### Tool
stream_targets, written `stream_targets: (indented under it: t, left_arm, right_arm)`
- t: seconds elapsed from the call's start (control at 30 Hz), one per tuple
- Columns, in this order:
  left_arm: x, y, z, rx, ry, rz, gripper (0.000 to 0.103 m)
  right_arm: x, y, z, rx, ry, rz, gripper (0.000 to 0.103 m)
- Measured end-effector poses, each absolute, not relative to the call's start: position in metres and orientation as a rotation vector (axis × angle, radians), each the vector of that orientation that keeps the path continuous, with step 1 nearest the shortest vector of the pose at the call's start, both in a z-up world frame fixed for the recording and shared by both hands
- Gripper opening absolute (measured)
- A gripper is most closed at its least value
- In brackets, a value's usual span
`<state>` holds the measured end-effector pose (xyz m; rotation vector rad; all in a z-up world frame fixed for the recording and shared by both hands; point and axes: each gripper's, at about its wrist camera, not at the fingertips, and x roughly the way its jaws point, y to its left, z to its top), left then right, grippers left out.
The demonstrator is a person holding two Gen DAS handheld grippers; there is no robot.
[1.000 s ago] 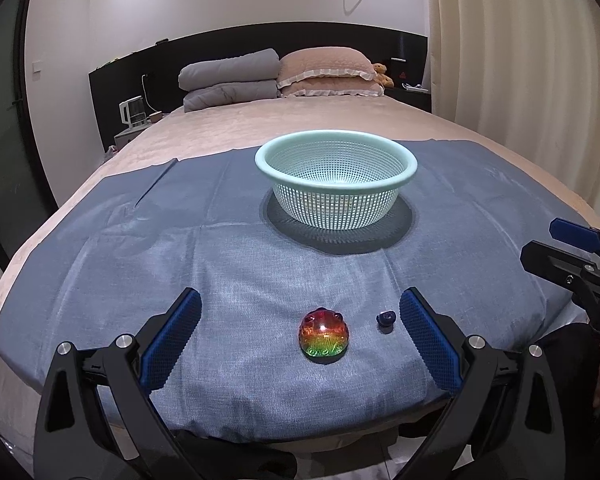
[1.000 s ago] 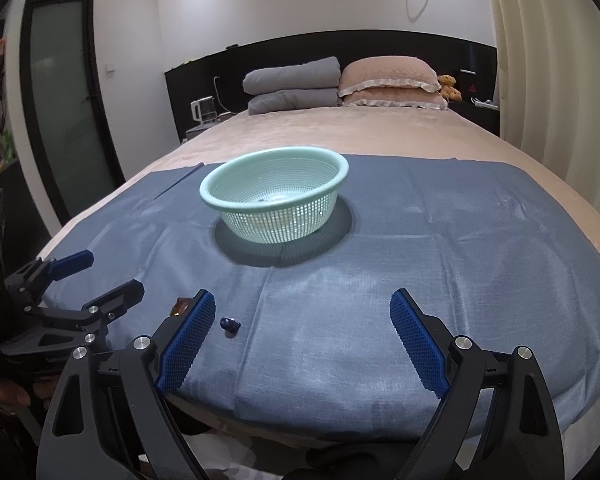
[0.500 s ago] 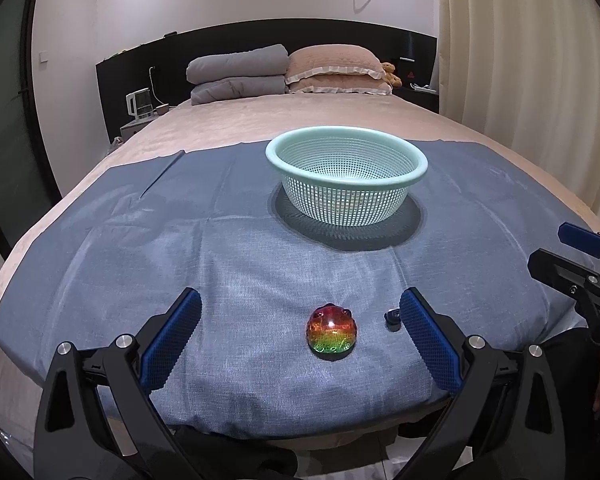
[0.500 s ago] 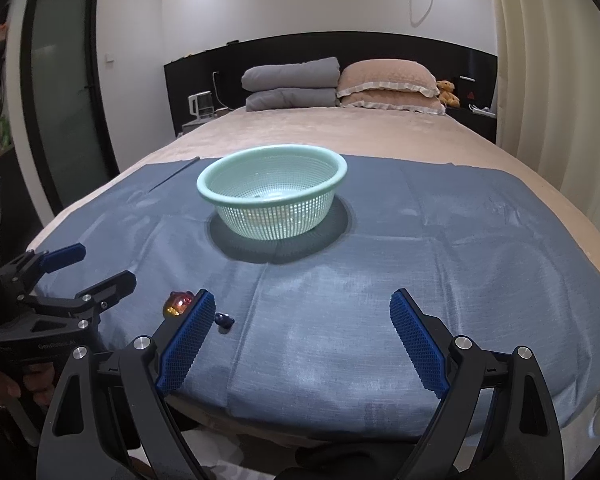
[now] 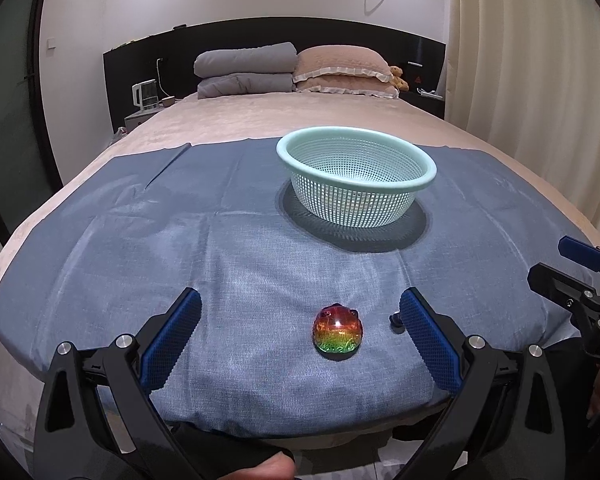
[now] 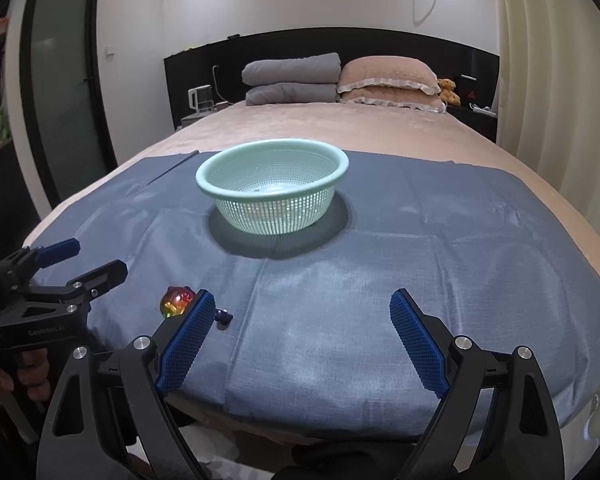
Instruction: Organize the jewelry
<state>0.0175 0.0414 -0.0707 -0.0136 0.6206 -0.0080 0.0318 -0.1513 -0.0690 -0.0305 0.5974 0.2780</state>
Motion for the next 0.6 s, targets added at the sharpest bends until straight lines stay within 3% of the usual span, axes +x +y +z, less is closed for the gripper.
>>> stream_targets:
  t: [0.6]
  left_arm:
    - [0.0161,0.0417,-0.0719,-0.009,0.615,-0.027,0.097]
  right_arm:
    - [0.0327,-0.1512,-0.0686,-0.029,0.601,0.287,0.085]
